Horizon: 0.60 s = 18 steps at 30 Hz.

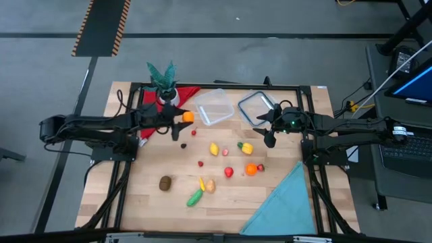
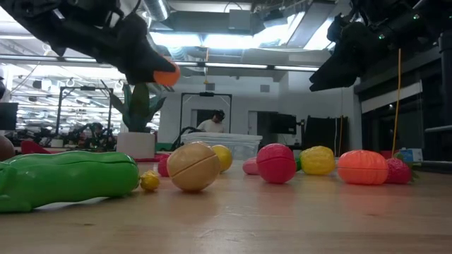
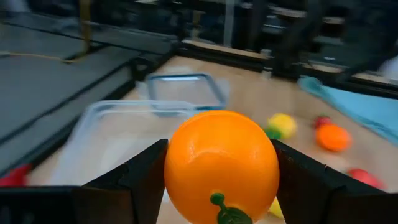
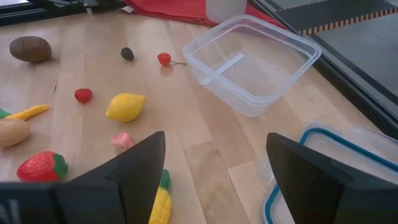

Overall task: Pick and placing Produce into tupperware
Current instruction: Put the orange into the transparent container

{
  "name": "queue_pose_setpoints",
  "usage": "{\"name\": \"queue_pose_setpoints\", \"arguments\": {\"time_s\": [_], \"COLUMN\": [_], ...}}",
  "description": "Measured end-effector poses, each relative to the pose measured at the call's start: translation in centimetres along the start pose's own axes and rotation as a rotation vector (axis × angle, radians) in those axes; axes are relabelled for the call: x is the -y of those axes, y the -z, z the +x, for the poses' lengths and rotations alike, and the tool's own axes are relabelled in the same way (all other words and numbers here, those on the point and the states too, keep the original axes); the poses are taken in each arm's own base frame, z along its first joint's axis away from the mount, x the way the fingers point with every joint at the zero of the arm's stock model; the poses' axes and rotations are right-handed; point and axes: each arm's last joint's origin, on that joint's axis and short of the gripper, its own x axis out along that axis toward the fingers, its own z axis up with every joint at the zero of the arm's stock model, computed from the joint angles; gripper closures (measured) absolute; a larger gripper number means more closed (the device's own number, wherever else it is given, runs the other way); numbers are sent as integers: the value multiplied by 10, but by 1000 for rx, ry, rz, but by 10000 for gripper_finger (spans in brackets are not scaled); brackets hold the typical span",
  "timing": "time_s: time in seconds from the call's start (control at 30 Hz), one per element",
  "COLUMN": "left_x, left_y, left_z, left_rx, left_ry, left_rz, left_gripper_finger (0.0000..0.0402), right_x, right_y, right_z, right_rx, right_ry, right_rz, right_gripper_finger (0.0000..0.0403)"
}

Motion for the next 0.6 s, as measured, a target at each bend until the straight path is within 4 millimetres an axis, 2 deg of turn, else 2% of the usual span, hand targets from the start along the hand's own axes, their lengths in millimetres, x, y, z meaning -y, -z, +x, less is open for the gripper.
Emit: {"name": "queue_pose_setpoints", "arguments": {"time_s": [0.2, 0.6], "left_x": [5, 5], "left_y": [6, -3], "left_z": [5, 6], "left_rx": [-27, 69], "left_ry": [-80, -132], "left_rz": [41, 26], "left_gripper_finger": [163, 163], "right_x": [0, 0], "right_y": [0, 0], "right_z": [0, 0], "right_rx": [0, -1], "right_ry": [0, 0], "right_rz": [0, 22], "right_gripper_finger": [121, 121]}}
